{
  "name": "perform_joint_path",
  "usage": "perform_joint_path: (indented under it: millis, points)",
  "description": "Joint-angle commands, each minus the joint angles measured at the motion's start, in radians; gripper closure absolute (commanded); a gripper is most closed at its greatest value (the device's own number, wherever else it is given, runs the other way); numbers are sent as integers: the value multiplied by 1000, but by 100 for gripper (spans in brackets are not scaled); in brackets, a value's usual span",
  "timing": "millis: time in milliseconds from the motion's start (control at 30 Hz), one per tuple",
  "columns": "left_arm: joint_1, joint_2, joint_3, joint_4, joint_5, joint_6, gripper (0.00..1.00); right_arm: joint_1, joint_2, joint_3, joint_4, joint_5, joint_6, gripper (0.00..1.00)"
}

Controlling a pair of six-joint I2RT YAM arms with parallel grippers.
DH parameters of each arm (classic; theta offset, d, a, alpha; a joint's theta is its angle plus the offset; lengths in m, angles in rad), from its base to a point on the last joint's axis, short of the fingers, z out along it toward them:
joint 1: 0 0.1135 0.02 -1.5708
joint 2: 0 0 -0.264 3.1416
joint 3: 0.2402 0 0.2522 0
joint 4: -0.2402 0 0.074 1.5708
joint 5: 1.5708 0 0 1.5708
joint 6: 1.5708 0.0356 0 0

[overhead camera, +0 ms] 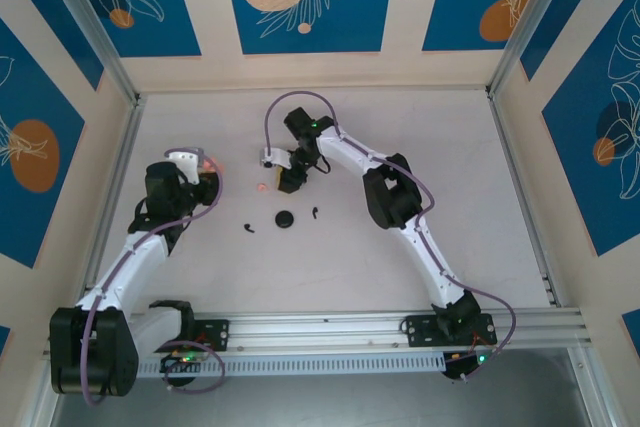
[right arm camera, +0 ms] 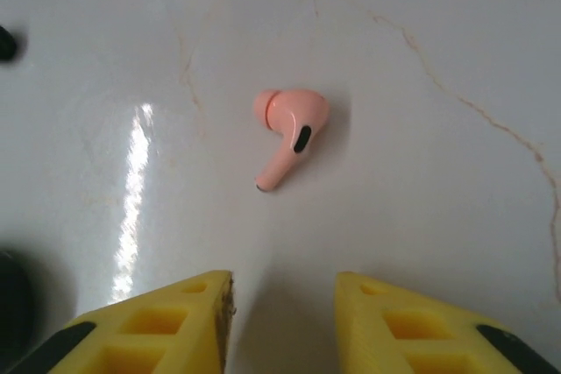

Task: Insert wireless bluetooth earbuds into charging case

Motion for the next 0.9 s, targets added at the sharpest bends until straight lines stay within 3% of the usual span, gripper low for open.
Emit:
perform_joint_path:
  millis: [0, 233, 867]
  points:
    - [15, -25, 10, -5, 23, 3, 88, 22, -48, -7, 27, -72, 48, 57]
    - [15, -33, 11, -11, 22, 5, 88, 58, -7, 33, 67, -72, 78, 47]
    - [15, -40, 19, -22, 16, 7, 88, 88, 93, 119, 99, 42, 112, 48]
